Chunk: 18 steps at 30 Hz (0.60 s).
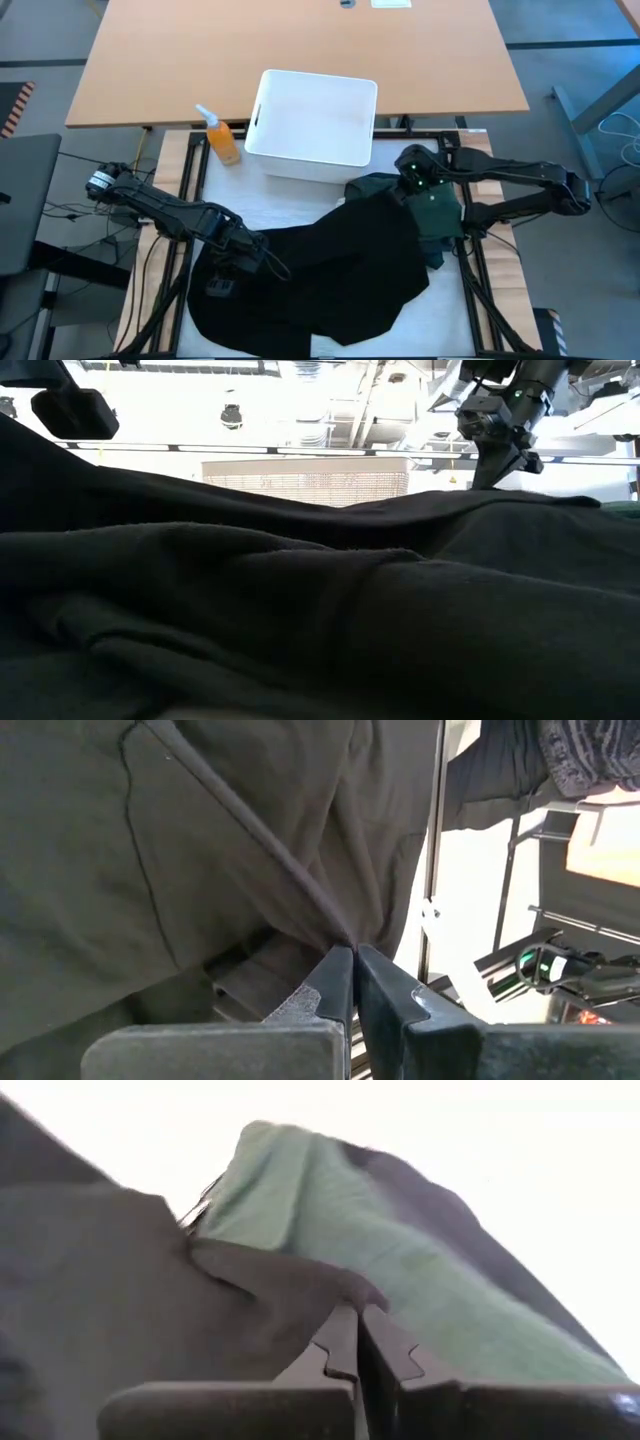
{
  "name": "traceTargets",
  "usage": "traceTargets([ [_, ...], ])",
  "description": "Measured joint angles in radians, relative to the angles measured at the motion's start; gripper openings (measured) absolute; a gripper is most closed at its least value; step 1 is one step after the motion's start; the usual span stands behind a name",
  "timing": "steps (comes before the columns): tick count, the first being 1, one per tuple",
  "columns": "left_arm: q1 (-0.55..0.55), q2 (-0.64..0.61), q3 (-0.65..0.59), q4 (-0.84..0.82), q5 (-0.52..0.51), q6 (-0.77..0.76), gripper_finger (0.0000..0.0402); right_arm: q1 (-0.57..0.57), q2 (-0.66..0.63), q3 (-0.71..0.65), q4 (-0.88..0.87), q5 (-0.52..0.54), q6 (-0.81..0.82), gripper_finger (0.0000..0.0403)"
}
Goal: Fold laundry
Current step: Fold the black shirt from the white laundry organizer
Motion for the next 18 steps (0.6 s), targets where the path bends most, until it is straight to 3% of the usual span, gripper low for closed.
traceTargets([
  [5,0.0,0.0,0.0,0.0,0.0,-0.019,0.0,0.0,-0.018,0.0,-0.053,0.132,0.056,0.0019],
  [10,0.0,0.0,0.0,0.0,0.0,-0.026,0.0,0.0,-0.021,0.0,-0.092,0.149,0.071,0.0023],
  [18,0.0,0.0,0.0,-0.01,-0.005,-0.055,0.0,-0.016,-0.021,0.022,-0.099,0.189,0.073,0.012],
])
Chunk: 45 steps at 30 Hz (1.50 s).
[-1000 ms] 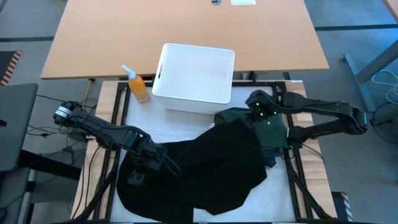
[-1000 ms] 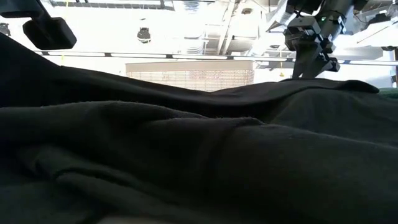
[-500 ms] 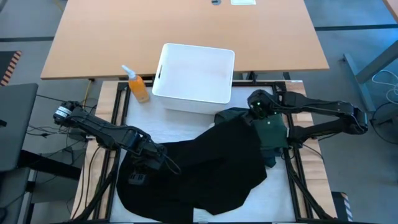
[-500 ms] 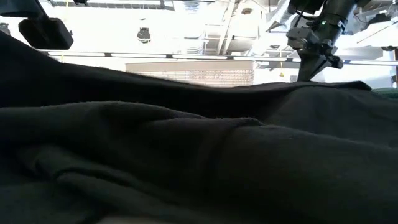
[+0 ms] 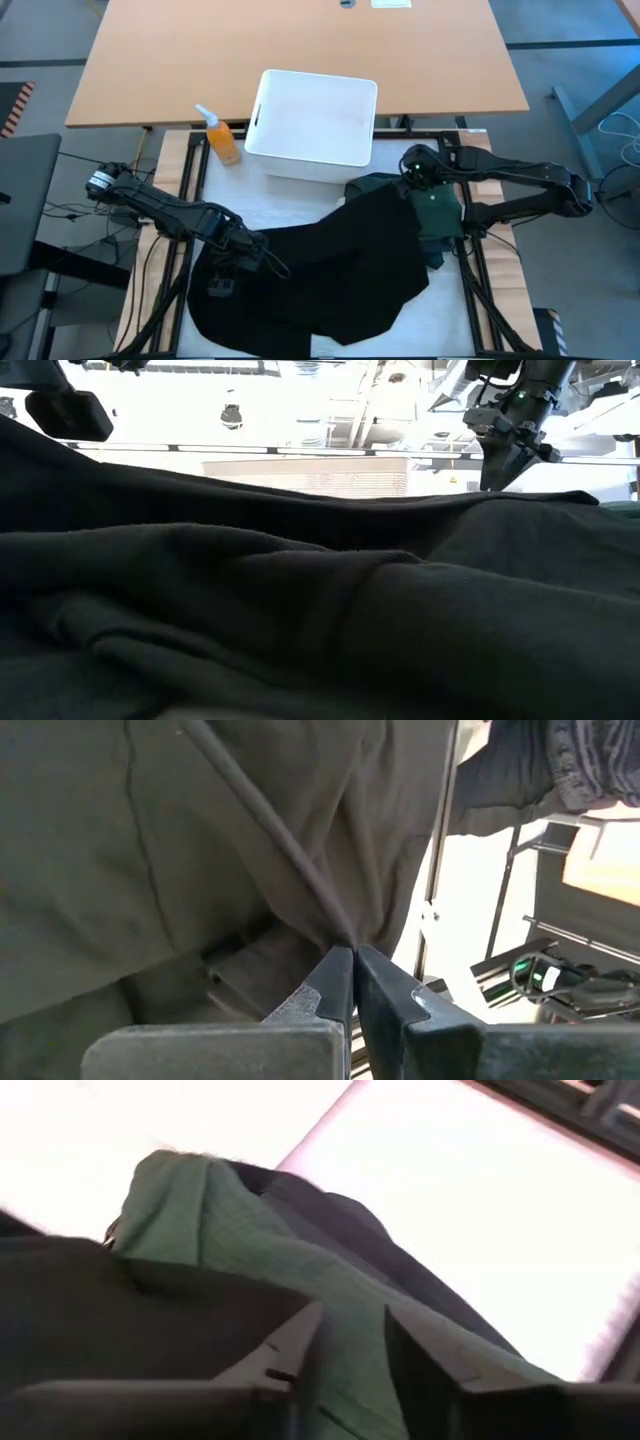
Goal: Fold laundry
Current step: Fold the black shirt from the white laundry organizer
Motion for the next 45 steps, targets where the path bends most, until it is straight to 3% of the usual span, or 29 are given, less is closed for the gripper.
traceTargets([
  [8,0.0,0.0,0.0,-0.013,-0.079,-0.033,0.0001,-0.013,-0.004,0.097,-0.076,0.001,0.007,0.022],
  [14,0.0,0.0,0.0,-0.009,-0.103,-0.036,0.0031,0.201,-0.019,0.1,0.043,-0.057,0.047,0.023],
  [17,0.0,0.0,0.0,-0.012,-0.061,-0.039,0.0063,0.386,-0.017,0.1,0.108,0.033,0.072,0.022],
  [23,0.034,0.0,0.023,-0.114,0.127,-0.058,0.0127,0.739,0.026,0.072,0.282,0.356,0.104,0.0202],
  [27,0.074,0.0,0.067,-0.207,0.134,-0.023,0.0146,0.889,0.103,0.059,0.377,0.485,0.099,0.0193],
  [31,0.116,0.0,0.096,-0.215,0.06,0.039,0.0148,0.968,0.225,0.059,0.49,0.529,0.071,0.0189],
  [36,0.124,-0.002,0.069,-0.238,-0.271,0.129,0.0149,1.007,0.439,0.059,0.784,0.531,-0.112,0.0189],
  [39,0.132,0.0,-0.004,-0.2,-0.348,0.172,0.0149,1.013,0.543,0.08,0.904,0.529,-0.199,0.0187],
  [45,0.133,-0.001,-0.163,-0.237,-0.447,0.188,0.0149,1.013,0.624,0.139,0.903,0.512,-0.23,0.0181],
])
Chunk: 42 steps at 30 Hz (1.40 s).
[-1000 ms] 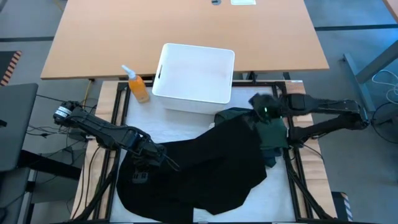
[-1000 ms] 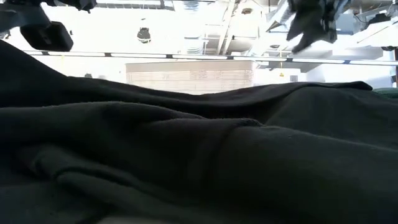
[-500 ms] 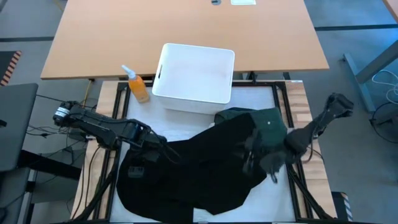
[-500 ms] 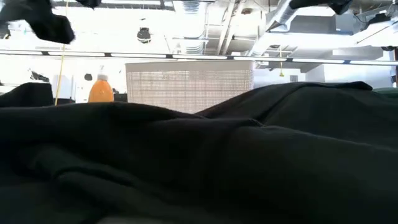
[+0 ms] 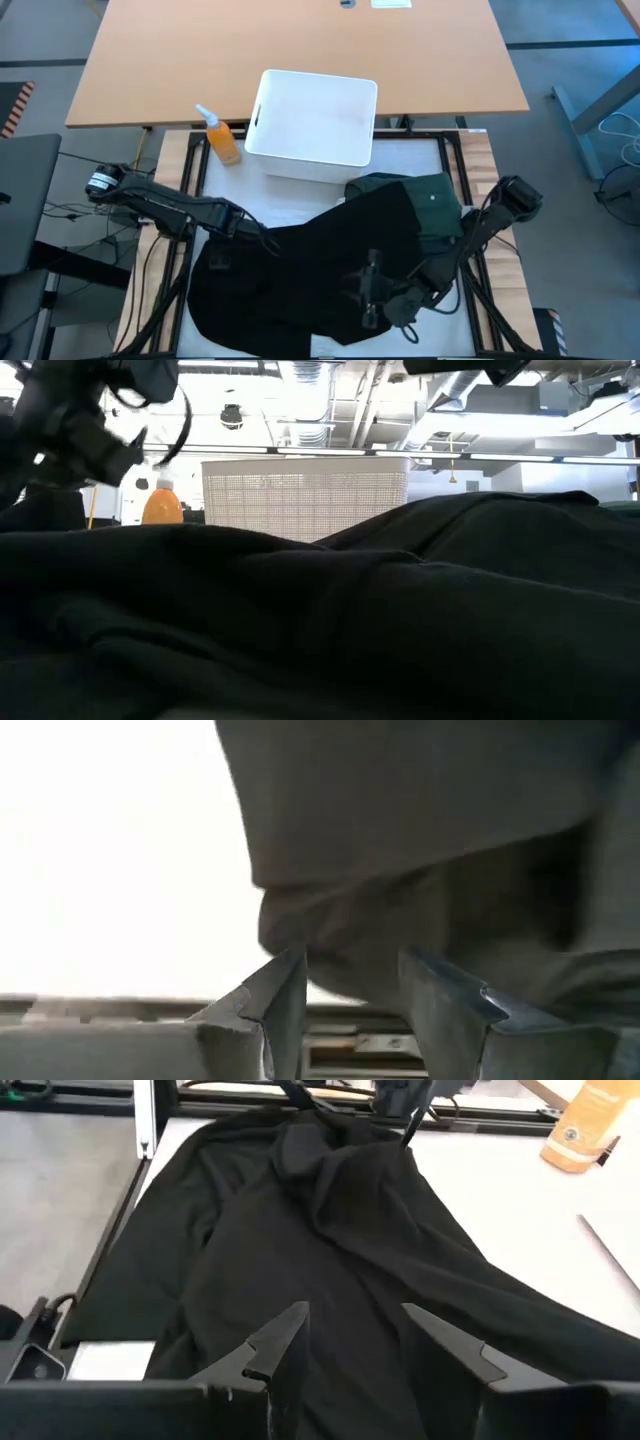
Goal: Fold laundry
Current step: Fold the black shirt from the white laundry organizer
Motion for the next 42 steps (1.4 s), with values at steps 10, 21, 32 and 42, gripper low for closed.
traceTargets([
  [10,0.0,0.0,-0.135,0.092,-0.112,-0.063,0.0149,-0.004,-0.036,0.007,0.009,-0.006,-0.015,0.0179],
  [21,0.0,0.0,-0.182,0.193,-0.16,-0.064,0.0145,-0.004,-0.035,0.007,0.036,-0.03,-0.008,0.0179],
  [32,-0.01,0.06,-0.18,0.185,-0.085,-0.154,0.0008,0.01,-0.012,0.007,0.08,-0.031,0.049,0.0179],
  [42,-0.09,0.065,0.034,-0.29,0.083,-0.283,0.0,-0.086,0.26,0.065,0.315,-0.087,0.038,0.0179],
])
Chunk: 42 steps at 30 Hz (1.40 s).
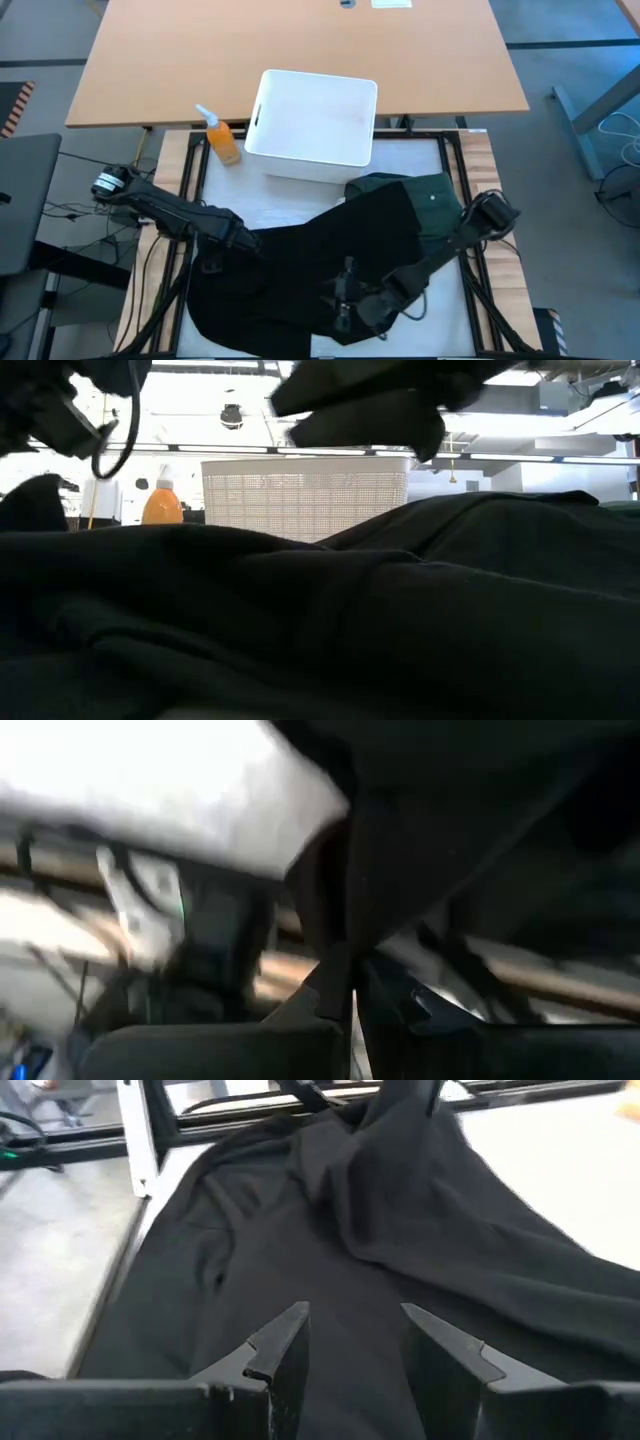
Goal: Fold laundry
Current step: Fold the black shirt from the white laundry organizer
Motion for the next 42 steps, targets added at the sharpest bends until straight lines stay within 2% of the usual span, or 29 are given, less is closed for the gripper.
traceTargets([
  [5,-0.044,-0.016,0.054,-0.026,0.102,-0.058,0.0,-0.042,0.063,0.081,-0.055,-0.03,0.001,0.0179],
  [9,-0.07,-0.02,0.023,-0.029,0.101,-0.11,0.0,-0.078,0.066,0.128,-0.225,-0.016,0.065,0.0178],
  [13,-0.085,-0.024,-0.037,-0.03,0.075,-0.134,0.0,-0.115,0.062,0.134,-0.318,0.061,0.1,0.017],
  [16,-0.094,-0.025,-0.097,-0.031,0.034,-0.136,0.0,-0.143,0.08,0.134,-0.253,0.025,0.056,0.0162],
  [20,-0.127,-0.024,-0.187,-0.031,-0.026,-0.117,0.0,-0.165,0.158,0.137,-0.019,-0.082,-0.045,0.0154],
  [23,-0.153,-0.025,-0.175,-0.024,-0.052,-0.12,0.0,-0.176,0.236,0.187,0.07,-0.141,-0.095,0.0148],
  [25,-0.168,-0.026,-0.179,-0.034,-0.065,-0.13,0.0,-0.183,0.291,0.262,0.078,-0.163,-0.138,0.0143],
  [28,-0.178,-0.032,-0.182,-0.032,-0.021,-0.131,0.0,-0.186,0.379,0.392,0.022,-0.188,-0.217,0.0135],
  [32,-0.194,-0.031,-0.183,-0.031,-0.011,-0.129,0.0,-0.176,0.506,0.601,-0.059,-0.332,-0.287,0.0125],
  [35,-0.195,-0.031,-0.183,-0.03,-0.028,-0.124,0.0,-0.168,0.585,0.792,-0.188,-0.388,-0.293,0.0119],
  [37,-0.195,-0.031,-0.183,-0.032,-0.029,-0.121,0.0,-0.165,0.632,0.918,-0.316,-0.392,-0.308,0.0116],
  [42,-0.195,-0.031,-0.183,-0.031,-0.028,-0.112,0.0,-0.172,0.766,1.184,-0.504,-0.435,-0.333,0.0106],
])
